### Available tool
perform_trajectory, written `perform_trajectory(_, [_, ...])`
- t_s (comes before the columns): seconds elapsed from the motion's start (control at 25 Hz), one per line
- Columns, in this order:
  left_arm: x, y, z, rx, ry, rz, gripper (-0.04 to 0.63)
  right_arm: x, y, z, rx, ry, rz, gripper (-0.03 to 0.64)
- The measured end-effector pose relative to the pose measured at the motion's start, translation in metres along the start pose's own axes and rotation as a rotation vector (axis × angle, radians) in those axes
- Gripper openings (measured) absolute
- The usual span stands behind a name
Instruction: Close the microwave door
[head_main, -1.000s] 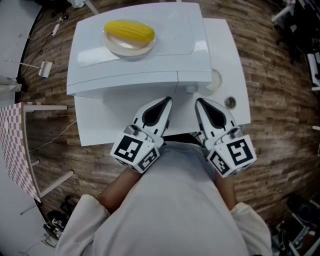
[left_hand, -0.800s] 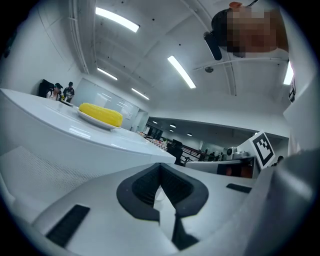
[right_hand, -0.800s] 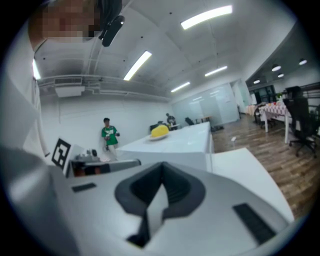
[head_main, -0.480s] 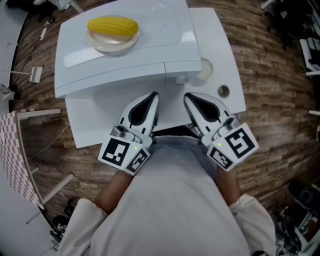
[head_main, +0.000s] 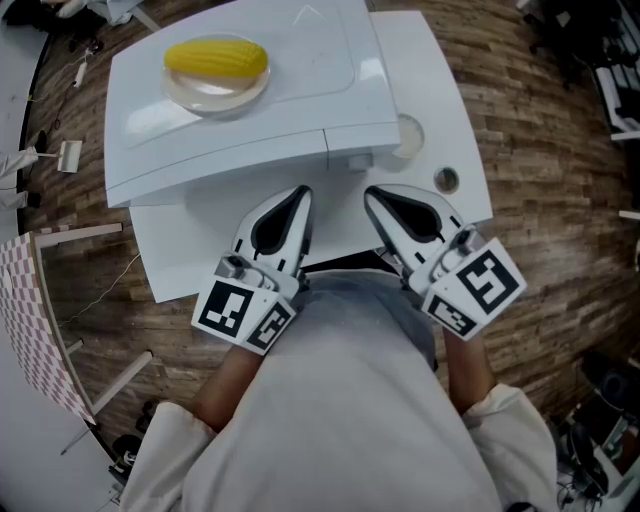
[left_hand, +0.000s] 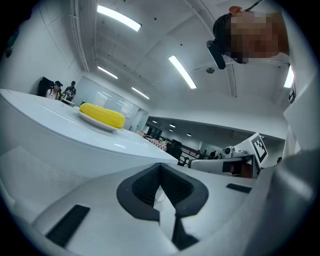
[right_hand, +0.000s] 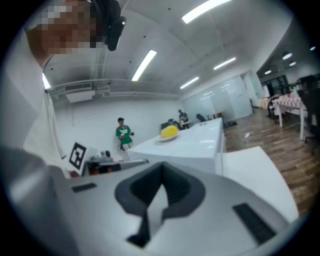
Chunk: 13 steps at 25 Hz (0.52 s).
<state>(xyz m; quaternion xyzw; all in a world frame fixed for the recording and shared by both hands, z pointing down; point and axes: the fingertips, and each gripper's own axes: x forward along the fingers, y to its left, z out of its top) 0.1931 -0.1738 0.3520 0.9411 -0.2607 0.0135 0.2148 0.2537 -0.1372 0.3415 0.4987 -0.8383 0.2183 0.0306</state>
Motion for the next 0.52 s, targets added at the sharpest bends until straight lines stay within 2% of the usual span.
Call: perform_trajectory(0.52, [-0.0056,0.0037,-0.0002,-0.01,0.006,0.004,0.018,0.006,0.0102,-0.0003,0.005,0.006,0.028,0.023])
